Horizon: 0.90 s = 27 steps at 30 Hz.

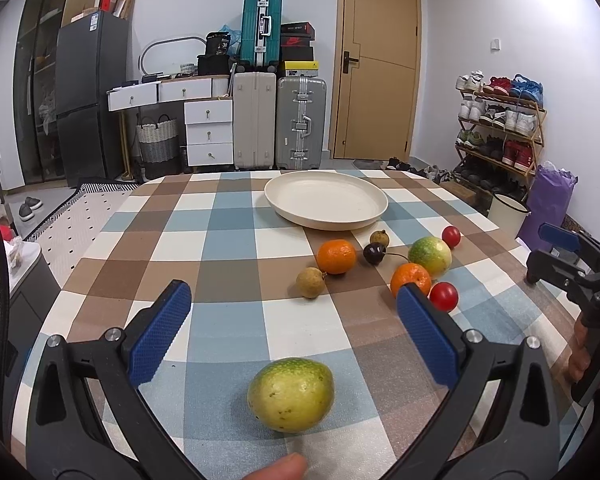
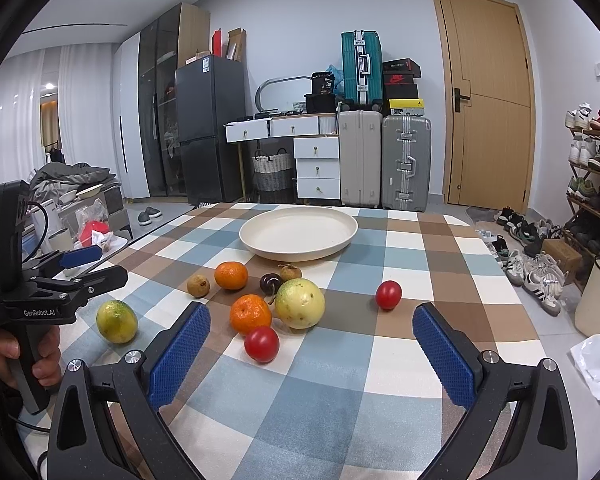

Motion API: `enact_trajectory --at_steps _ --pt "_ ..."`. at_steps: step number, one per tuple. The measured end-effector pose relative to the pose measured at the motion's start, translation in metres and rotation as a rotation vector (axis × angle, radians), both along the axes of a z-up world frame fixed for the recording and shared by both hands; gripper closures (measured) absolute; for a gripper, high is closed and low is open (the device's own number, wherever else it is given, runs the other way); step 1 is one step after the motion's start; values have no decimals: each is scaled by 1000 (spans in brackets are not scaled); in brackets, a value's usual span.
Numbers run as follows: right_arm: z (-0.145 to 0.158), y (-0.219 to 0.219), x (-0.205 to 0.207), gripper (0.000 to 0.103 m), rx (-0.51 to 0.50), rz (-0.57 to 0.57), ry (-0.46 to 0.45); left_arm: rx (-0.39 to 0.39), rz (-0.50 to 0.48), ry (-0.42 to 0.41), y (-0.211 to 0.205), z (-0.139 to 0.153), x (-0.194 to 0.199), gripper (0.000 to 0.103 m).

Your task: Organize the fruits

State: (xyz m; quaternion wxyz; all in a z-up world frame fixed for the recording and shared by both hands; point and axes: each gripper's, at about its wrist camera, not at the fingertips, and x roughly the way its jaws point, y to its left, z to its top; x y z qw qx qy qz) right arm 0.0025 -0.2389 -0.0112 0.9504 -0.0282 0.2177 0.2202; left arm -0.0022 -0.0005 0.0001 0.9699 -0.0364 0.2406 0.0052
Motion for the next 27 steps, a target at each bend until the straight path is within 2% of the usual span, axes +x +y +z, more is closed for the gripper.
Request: enact_trajectory --at_steps 21,27 --pt "0 1 0 0 -3 -1 4 14 -17 -3 -4 1 0 0" --pt "-5 -3 0 0 -6 -5 24 -4 -14 -16 -1 1 -2 0"
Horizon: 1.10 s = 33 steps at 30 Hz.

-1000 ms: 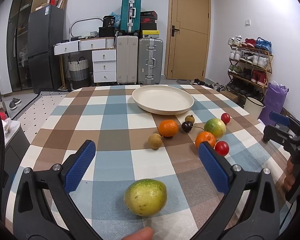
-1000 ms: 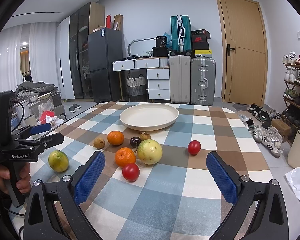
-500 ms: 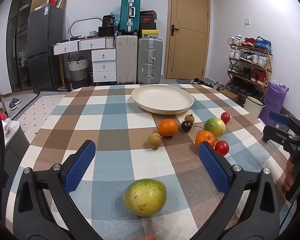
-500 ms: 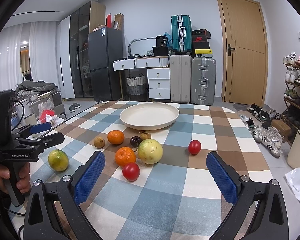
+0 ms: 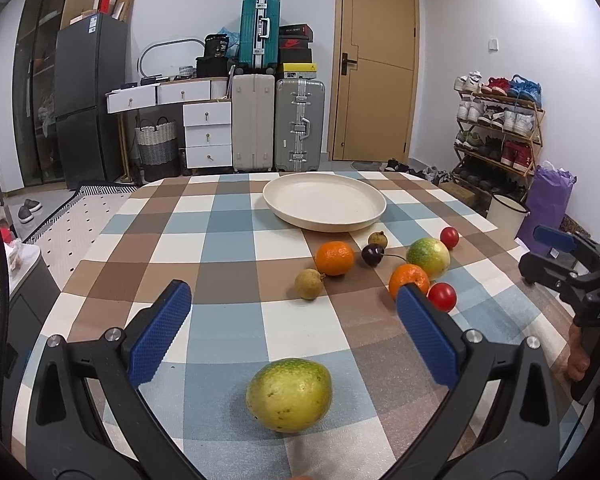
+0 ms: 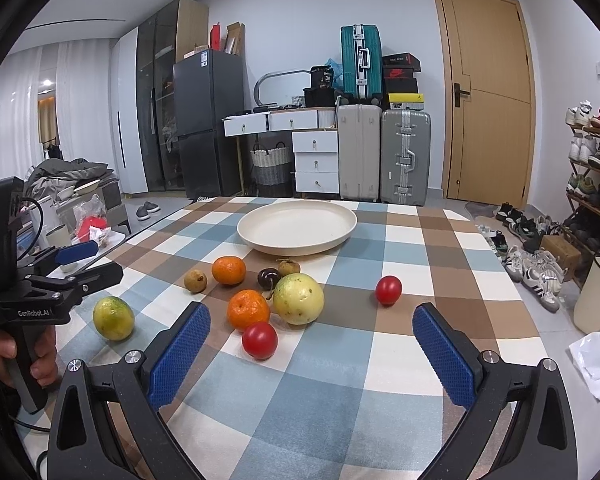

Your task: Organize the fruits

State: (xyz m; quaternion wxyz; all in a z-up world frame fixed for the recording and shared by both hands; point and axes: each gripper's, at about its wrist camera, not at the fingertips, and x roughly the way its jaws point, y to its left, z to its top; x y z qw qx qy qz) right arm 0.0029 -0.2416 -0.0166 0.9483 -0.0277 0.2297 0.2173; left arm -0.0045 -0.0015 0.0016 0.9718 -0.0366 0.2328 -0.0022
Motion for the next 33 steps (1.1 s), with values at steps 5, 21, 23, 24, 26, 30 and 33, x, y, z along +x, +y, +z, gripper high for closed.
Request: enact_trajectory --at_steps 5,21,23,24,26,30,33 --pt "-1 2 3 0 -31 -20 25 15 -8 50 3 -4 2 0" --pt "-19 27 41 1 -107 48 338 87 -24 234 -6 -26 13 2" --pt "-22 33 48 4 -117 49 362 82 -27 243 -6 -27 14 4" --pt "-24 34 50 5 -120 49 373 80 -30 251 -6 -28 15 4" --pt "-27 38 54 10 -127 53 394 76 -35 268 -5 -30 17 8" --pt "-31 48 62 15 -144 59 410 72 -44 300 -6 -34 20 14" --pt "-36 54 68 22 -148 63 426 65 -48 324 -6 -38 23 22"
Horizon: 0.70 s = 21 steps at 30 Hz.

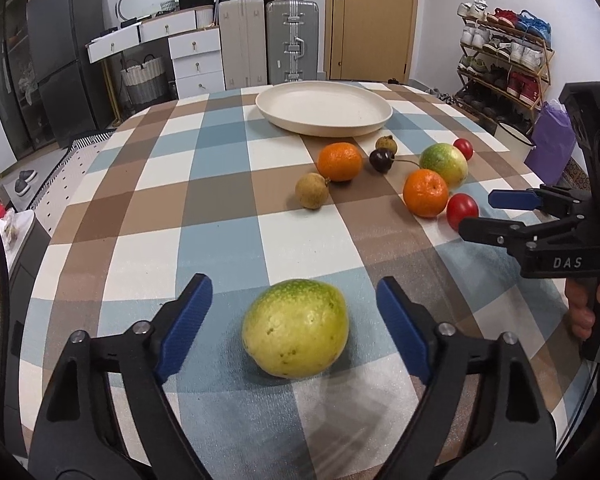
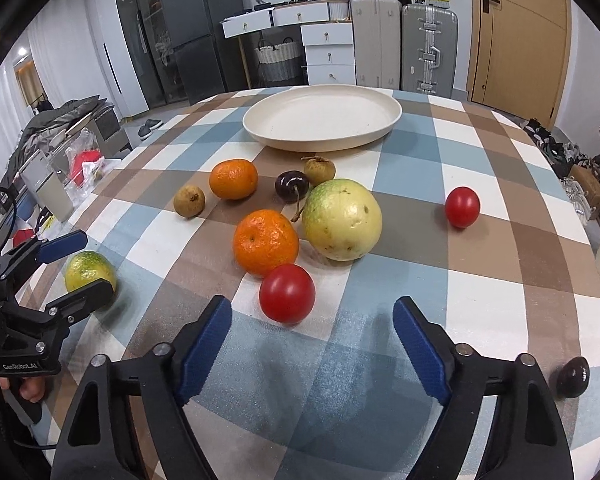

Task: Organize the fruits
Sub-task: 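Close the left gripper on the large green fruit while the right grips a red tomato, then lift and carry the green fruit and tomato over the cream plate with both grippers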

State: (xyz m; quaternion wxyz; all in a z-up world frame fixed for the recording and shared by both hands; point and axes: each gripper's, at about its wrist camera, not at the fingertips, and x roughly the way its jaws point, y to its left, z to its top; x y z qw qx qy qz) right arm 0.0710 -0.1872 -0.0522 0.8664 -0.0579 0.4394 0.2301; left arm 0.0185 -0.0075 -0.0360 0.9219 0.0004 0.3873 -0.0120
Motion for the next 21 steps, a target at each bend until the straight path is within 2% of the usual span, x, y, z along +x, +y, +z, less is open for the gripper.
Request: enact_trajectory --at_steps 3,5,9,15,21 --pt "-4 3 4 27 -8 -1 14 -14 -14 23 0 -3 2 32" --pt "-5 5 5 30 -12 -4 19 -22 -27 40 -1 -6 3 44" --pt "-8 4 8 35 -15 -11 25 -31 -42 53 -2 -8 4 55" --pt "-8 7 10 44 -21 -12 24 -78 -60 57 2 -9 4 55" --pt "-8 12 8 59 -28 1 17 -82 -63 53 2 -8 3 55"
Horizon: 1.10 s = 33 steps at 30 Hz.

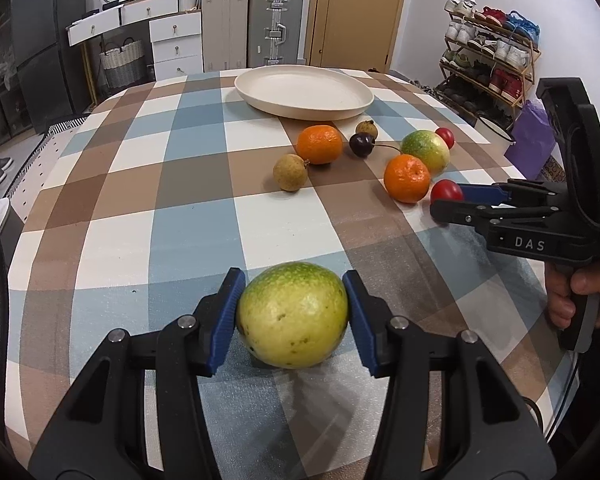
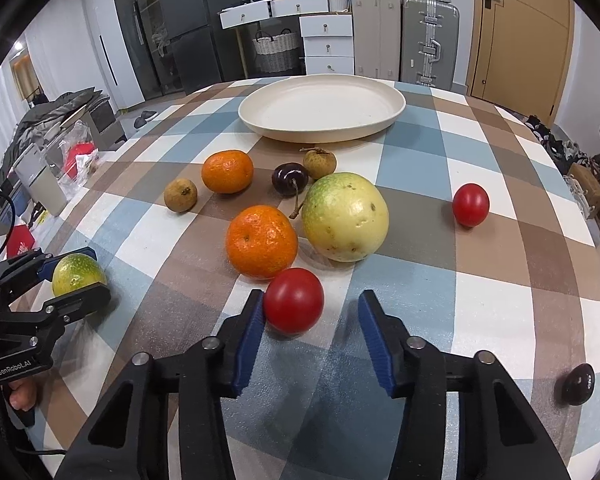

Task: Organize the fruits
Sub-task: 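Lift and carry the green fruit and tomato over the cream plate with both grippers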

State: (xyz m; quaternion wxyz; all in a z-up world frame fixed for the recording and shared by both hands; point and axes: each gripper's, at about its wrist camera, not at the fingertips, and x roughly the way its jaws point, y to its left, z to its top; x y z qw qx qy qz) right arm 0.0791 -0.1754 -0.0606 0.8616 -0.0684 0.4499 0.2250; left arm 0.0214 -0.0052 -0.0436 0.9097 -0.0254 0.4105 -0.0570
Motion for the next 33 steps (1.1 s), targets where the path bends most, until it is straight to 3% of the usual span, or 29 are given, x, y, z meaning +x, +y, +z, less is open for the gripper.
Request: enact_trajectory --at_steps 2,4,14,33 --pt "0 0 -2 69 6 7 0 -7 1 -7 0 1 -1 55" --pt "0 0 -3 73 10 12 2 -7 1 -12 -1 2 -3 55" --pt "10 -4 -14 73 51 40 -24 -8 16 -68 -4 16 -3 55" --pt "76 -21 -15 73 183 85 -207 -13 74 -222 -9 71 39 55"
